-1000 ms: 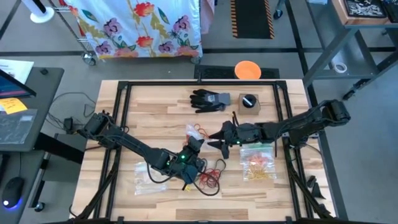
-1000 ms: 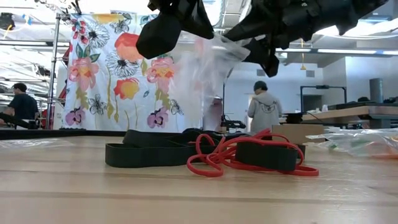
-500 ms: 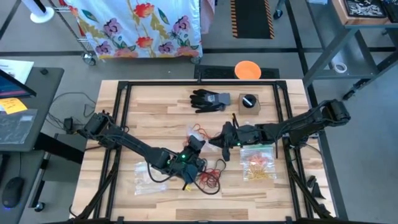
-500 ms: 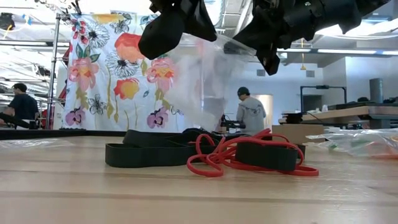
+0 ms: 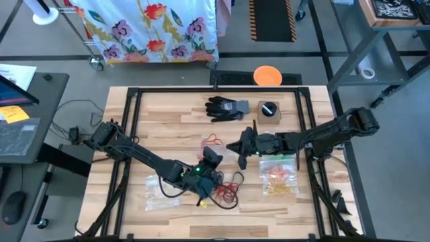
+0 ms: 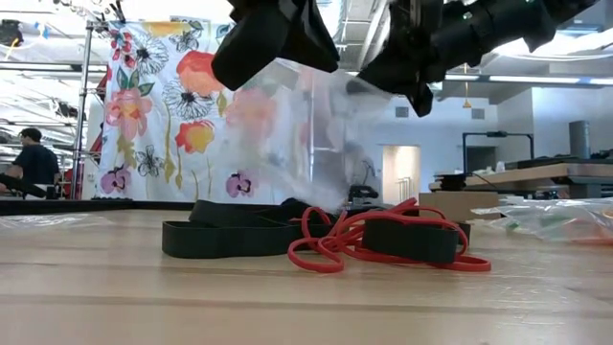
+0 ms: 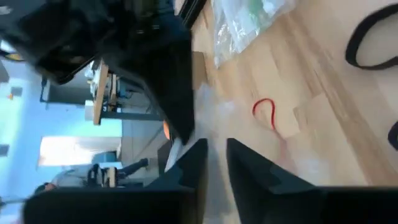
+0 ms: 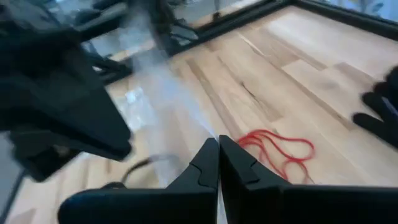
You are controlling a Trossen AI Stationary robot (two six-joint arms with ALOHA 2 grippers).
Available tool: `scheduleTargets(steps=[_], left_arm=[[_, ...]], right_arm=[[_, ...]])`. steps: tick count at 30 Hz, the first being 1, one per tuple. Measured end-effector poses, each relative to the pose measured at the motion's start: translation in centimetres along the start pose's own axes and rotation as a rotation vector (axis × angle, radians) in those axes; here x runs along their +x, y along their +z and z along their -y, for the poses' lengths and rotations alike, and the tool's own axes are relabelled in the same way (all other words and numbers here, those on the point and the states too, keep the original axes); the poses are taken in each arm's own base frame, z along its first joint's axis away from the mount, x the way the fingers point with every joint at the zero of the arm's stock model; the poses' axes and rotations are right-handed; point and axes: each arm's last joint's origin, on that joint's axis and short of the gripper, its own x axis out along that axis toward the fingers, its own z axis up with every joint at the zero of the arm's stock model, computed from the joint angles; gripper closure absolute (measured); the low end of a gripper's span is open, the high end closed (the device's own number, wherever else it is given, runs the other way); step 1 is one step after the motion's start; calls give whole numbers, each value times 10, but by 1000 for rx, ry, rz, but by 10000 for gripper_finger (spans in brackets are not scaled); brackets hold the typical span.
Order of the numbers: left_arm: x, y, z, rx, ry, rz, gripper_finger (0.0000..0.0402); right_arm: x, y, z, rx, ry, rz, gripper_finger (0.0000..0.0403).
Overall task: Sort rubber bands
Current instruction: Open the top transparent zip bag
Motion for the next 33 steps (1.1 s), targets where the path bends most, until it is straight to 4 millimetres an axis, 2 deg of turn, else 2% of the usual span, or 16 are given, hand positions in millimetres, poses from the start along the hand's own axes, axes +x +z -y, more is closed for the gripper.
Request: scheduleTargets(steps=[3, 7, 11, 13, 14, 17, 20, 22, 28, 33], left_arm=[[1, -1, -2, -62, 31, -24, 313], [-1, 1, -10, -299, 119, -51, 274], [-22, 14, -36, -531, 179, 15, 258], [-28, 11, -55, -668, 195, 35, 257], [-26, 7, -65, -754, 155, 55, 256], [-3, -8, -85, -929, -149, 114, 256], [21, -20, -91, -945, -363, 119, 256], [30, -28, -95, -920, -435, 116, 256], [43, -40, -99, -893, -546, 105, 256], [47, -45, -101, -893, -534, 77, 256]], right_arm=[[0, -1, 0, -1, -2, -4, 402], [-1, -4, -1, -14, -13, -30, 402], [-1, -6, -1, -32, -43, -33, 402], [-2, -7, -3, -54, -53, -34, 402], [-3, -8, -4, -61, -56, -27, 402], [-4, -8, -9, -102, -40, -14, 403], [-5, -8, -13, -153, -21, -2, 403], [-5, -9, -13, -192, -22, -5, 403], [-5, -8, -10, -221, -53, -6, 403], [-5, -9, -12, -238, -43, -4, 403]])
